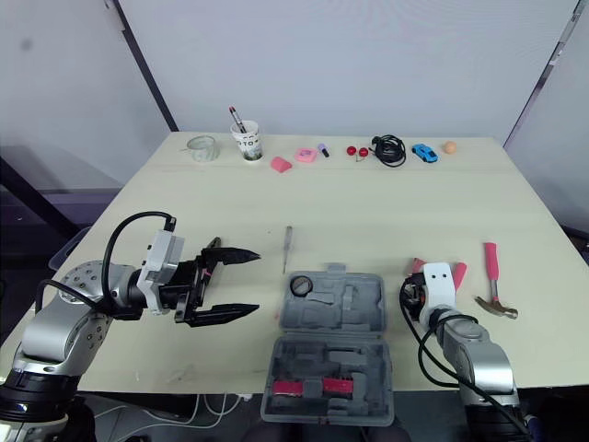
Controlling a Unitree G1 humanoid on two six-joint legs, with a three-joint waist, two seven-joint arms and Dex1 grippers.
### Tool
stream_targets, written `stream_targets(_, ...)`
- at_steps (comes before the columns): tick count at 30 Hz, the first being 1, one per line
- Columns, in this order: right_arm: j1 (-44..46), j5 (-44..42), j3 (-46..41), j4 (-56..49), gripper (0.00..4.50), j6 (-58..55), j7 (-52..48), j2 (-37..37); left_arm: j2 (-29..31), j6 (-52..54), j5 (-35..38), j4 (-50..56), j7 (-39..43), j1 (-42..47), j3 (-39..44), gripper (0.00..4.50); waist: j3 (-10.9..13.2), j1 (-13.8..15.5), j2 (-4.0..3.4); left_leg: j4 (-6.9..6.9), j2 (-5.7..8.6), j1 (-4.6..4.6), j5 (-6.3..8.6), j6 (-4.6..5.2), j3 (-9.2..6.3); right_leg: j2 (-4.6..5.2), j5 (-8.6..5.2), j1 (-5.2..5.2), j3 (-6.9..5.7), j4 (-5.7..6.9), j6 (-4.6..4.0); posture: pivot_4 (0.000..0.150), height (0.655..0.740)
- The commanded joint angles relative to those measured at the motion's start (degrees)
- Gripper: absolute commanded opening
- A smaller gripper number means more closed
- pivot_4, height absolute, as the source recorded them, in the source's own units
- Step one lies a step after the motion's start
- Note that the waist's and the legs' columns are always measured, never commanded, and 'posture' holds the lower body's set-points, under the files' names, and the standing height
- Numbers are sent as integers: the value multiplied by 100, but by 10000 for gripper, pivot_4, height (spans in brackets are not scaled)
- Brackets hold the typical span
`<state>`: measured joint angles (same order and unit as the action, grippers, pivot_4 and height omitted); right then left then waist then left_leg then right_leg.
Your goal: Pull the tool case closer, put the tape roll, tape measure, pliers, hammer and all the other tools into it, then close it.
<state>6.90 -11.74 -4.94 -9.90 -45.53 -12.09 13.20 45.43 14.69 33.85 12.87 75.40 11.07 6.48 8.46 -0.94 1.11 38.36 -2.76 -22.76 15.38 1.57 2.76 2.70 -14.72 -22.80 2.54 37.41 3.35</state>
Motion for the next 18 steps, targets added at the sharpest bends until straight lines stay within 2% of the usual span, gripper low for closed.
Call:
stream_targets(1, 63, -26, -46, 8, 4258, 90, 24, -31, 15, -10, 113, 88, 55, 78, 53, 45000, 0, -1, 0, 0, 0, 0, 0, 0, 0, 0, 0, 0, 0, 0, 0, 1500, 7400)
stream_targets(16, 15, -40, -31, 25, 4258, 87, -70, 66, -4, -58, 65, 88, 81, 24, 25, 45000, 0, -3, 0, 0, -1, 0, 0, 0, -2, 0, 0, 0, 0, 0, -1, 1500, 7400)
stream_targets(17, 2, -53, -31, 16, 1974, 87, -91, 72, -4, -61, 63, 89, 84, 20, 24, 45000, 0, -3, 0, 0, 0, 0, 0, 0, -2, 0, 0, 0, 0, 0, -1, 1500, 7400)
stream_targets(18, -9, -61, -35, 14, 1974, 86, -104, 76, -2, -64, 62, 87, 90, 19, 22, 45000, 0, -3, 0, -1, 0, 0, 0, 0, -2, 0, 0, 0, 0, 0, -1, 1500, 7400)
